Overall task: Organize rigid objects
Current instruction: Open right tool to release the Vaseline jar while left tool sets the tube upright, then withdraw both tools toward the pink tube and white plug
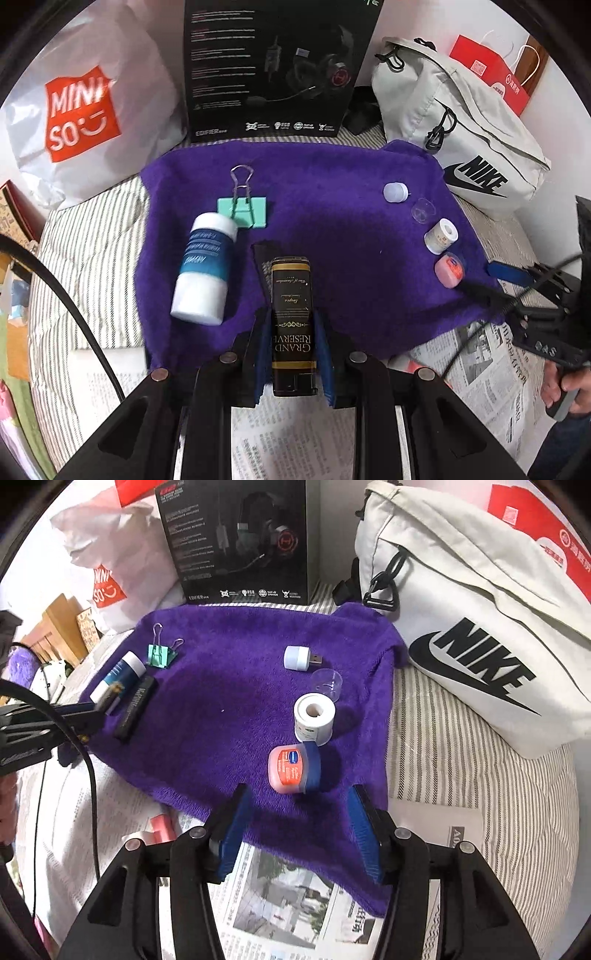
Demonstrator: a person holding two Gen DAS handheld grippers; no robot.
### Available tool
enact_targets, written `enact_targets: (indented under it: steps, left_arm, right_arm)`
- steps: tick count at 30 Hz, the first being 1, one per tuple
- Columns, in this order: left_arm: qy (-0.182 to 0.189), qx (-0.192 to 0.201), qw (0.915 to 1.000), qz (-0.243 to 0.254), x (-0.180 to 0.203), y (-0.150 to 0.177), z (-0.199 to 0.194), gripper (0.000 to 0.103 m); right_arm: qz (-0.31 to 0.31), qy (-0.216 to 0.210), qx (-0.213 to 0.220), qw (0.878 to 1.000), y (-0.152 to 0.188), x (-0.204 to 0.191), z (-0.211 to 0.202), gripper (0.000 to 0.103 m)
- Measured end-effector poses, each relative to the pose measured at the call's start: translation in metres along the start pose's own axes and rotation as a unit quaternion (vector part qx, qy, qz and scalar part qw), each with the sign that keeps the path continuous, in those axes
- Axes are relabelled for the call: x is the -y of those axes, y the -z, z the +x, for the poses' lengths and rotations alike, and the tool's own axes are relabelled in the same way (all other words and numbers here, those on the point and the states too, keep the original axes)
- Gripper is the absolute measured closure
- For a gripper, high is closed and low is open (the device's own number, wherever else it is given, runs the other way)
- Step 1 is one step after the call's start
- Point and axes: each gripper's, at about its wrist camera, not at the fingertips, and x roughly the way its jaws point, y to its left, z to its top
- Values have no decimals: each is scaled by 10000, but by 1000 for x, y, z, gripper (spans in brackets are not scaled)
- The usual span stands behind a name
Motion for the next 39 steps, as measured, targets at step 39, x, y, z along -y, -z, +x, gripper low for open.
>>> enact_targets:
  steps: [39]
  left_arm:
    - [-357,-323,9973,547,44,-36,63,69]
  right_arm:
    - [261,2,-21,9997,16,20,-9,49]
